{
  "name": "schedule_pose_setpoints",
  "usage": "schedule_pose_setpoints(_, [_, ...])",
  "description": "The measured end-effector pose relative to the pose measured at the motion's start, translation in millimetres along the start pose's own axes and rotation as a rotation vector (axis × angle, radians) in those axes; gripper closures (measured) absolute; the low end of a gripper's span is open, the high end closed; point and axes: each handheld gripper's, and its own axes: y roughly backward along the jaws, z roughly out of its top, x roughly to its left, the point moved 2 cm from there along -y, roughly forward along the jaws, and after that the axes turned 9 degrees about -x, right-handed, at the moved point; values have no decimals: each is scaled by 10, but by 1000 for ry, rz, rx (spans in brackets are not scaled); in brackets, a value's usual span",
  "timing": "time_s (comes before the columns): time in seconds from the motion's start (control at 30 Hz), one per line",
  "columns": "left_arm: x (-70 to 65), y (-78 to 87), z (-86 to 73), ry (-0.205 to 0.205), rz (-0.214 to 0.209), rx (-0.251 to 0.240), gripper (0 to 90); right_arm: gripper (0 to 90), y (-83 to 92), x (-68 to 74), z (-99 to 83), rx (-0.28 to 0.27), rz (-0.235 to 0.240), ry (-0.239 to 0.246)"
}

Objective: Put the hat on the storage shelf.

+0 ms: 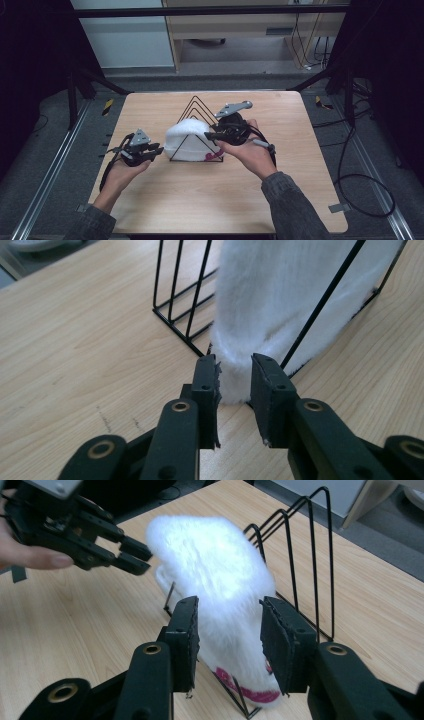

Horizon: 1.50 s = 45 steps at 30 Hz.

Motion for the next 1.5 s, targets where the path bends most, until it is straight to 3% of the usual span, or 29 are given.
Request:
schedule_pose_setpoints(0.17, [-14,59,-105,20,35,11,589,557,108,-18,-108,-9,-16,-11])
schedule_pose_setpoints(0.3, [-33,90,-184,41,70,26,420,528,202,-59,-205,-8,-50,-16])
schedule_pose_setpoints(0.47, [-46,126,-250,95,101,42,231,457,320,-117,-292,-15,-94,-45])
schedule_pose_setpoints(0.6, [-24,146,-293,137,89,61,110,407,417,-144,-365,-17,-118,-54])
schedule_pose_setpoints(0.87, [-22,131,-444,133,95,81,58,292,596,-188,-528,-7,-156,-60])
schedule_pose_setpoints(1.13, [7,120,-595,172,86,95,51,116,821,-317,-789,-26,-225,-71])
schedule_pose_setpoints(1.37, [18,91,-698,208,88,99,52,93,916,-426,-1126,-9,-231,-114])
schedule_pose_setpoints(1.5, [18,61,-728,200,92,117,52,118,906,-466,-1324,15,-248,-155])
